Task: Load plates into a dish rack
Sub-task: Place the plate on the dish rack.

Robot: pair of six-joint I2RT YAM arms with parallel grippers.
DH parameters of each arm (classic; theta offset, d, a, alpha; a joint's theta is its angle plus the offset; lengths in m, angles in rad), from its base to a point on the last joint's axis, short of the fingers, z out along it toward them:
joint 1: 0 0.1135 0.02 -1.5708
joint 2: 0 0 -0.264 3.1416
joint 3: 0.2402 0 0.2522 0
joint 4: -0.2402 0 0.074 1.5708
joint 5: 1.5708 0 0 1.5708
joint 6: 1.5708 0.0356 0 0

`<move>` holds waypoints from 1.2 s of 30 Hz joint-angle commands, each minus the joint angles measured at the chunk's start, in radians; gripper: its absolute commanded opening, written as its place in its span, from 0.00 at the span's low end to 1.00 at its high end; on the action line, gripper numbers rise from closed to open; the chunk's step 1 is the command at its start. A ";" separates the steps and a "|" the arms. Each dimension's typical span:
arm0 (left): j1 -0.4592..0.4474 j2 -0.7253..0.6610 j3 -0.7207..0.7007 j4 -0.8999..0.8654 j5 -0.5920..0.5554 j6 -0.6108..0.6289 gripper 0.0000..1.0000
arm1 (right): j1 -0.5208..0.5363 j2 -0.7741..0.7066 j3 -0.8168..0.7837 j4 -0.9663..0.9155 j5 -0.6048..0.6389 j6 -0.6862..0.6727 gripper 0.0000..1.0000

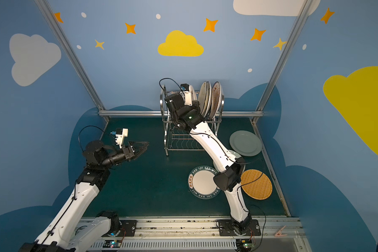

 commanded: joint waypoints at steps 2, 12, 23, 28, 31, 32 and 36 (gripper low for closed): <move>0.008 -0.003 0.003 0.017 0.010 0.001 1.00 | -0.028 -0.029 -0.019 -0.102 -0.088 0.122 0.00; 0.011 0.000 0.002 0.017 0.010 0.002 1.00 | -0.050 -0.063 -0.047 -0.153 -0.160 0.187 0.09; 0.012 0.001 0.003 0.016 0.010 0.001 1.00 | -0.049 -0.088 -0.048 -0.139 -0.188 0.177 0.19; 0.012 0.003 0.002 0.016 0.010 0.001 1.00 | -0.044 -0.099 -0.047 -0.122 -0.188 0.155 0.28; 0.012 0.003 0.002 0.017 0.010 0.000 1.00 | -0.044 -0.104 -0.046 -0.115 -0.193 0.144 0.30; 0.012 0.004 0.003 0.017 0.010 0.000 1.00 | -0.042 -0.104 -0.047 -0.112 -0.197 0.142 0.31; 0.012 0.002 0.002 0.016 0.010 0.000 1.00 | -0.041 -0.108 -0.048 -0.101 -0.206 0.124 0.38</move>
